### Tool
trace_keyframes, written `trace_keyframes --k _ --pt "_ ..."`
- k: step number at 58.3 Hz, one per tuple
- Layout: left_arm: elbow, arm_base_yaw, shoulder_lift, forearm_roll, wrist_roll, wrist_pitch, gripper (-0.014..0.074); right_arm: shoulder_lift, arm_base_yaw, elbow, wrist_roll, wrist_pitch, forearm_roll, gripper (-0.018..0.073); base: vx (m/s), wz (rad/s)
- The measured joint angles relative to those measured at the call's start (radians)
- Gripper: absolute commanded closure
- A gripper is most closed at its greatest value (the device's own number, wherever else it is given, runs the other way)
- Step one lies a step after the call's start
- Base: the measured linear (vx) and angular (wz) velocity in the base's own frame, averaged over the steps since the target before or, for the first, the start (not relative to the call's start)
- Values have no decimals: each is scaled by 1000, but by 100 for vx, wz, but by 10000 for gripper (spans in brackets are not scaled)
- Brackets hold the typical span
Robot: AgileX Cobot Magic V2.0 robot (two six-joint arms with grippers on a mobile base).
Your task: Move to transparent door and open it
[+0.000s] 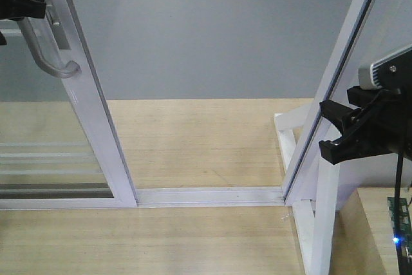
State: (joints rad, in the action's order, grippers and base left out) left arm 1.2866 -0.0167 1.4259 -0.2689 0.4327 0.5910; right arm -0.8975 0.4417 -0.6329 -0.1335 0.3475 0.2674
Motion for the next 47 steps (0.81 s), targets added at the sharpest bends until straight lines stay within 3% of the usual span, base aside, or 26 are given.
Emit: trace_keyframes --k 9,24,40,47 --pt "-195 0 -139 -49 -94 35 171 0 0 0 -1 2 0 218 0 0" --pt "-520 -1 -462 -206 -113 134 173 0 0 0 -1 3 0 218 0 0" --pt "-567 -1 -676 -162 -113 243 187 0 0 0 -1 3 0 218 0 0" --pt "-614 -1 -752 -122 -114 217 264 0 0 0 -1 3 0 218 0 0"
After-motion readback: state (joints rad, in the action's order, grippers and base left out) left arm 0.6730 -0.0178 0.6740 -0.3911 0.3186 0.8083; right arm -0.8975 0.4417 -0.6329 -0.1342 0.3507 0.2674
